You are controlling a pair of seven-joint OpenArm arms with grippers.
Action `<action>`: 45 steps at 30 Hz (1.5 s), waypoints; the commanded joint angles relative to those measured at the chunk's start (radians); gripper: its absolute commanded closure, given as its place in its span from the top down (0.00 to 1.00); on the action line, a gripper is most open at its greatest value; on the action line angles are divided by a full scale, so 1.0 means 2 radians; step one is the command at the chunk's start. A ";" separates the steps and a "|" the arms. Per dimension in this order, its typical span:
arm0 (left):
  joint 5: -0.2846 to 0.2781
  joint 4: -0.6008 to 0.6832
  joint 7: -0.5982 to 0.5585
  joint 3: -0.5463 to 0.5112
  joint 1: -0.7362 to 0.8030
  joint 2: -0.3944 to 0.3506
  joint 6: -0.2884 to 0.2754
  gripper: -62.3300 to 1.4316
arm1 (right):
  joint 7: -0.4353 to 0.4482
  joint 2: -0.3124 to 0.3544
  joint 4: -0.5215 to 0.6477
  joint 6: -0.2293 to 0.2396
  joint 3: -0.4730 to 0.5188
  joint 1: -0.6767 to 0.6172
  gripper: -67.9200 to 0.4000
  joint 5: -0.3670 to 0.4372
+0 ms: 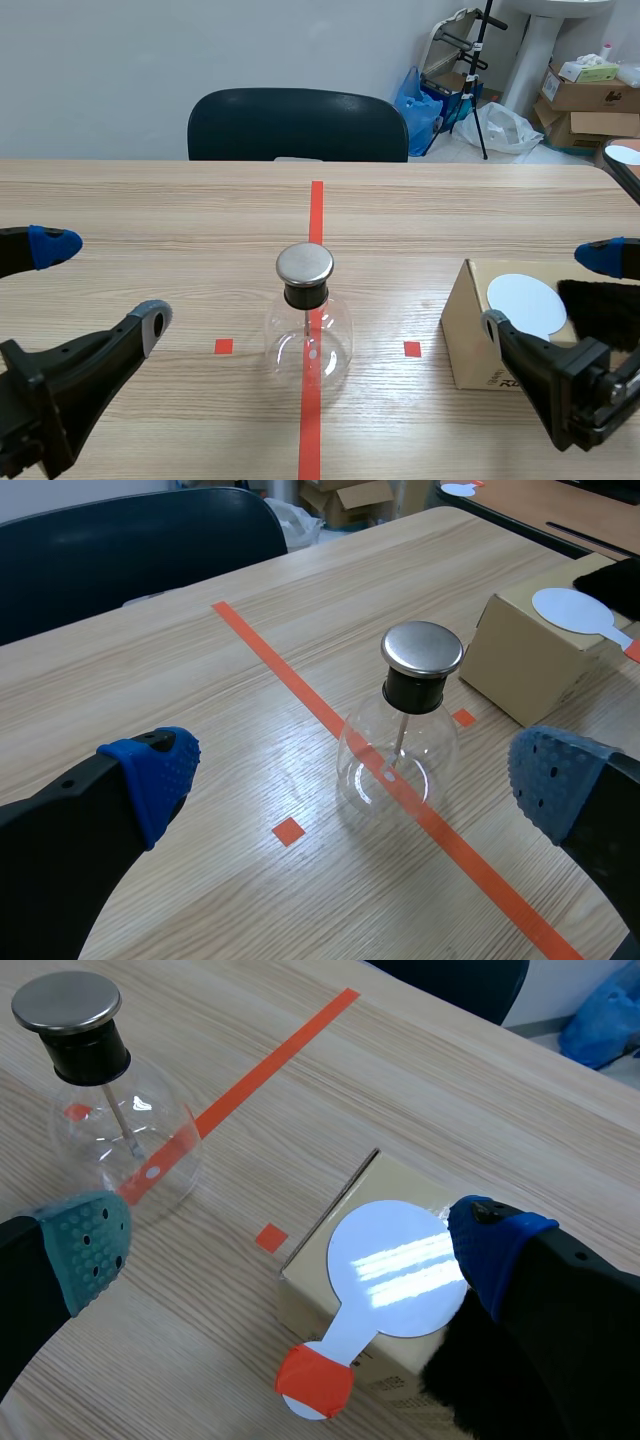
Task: Do the electroscope experiment
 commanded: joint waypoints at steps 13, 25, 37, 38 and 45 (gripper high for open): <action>-0.003 0.006 -0.007 0.001 0.000 0.002 0.000 1.00 | -0.002 0.000 0.007 -0.002 0.006 0.002 1.00 0.006; -0.003 0.006 -0.007 0.001 0.000 0.002 0.000 1.00 | -0.002 0.000 0.007 -0.002 0.006 0.002 1.00 0.005; -0.003 0.006 -0.007 0.001 0.000 0.002 0.000 1.00 | 0.008 0.001 0.011 -0.002 0.006 0.000 1.00 -0.073; -0.003 0.006 -0.008 0.001 0.000 0.002 0.000 1.00 | 0.011 0.002 0.013 -0.002 0.006 -0.002 1.00 -0.084; -0.003 0.006 -0.011 0.001 0.000 0.002 0.000 1.00 | 0.063 0.001 0.022 -0.023 0.009 -0.038 1.00 -0.178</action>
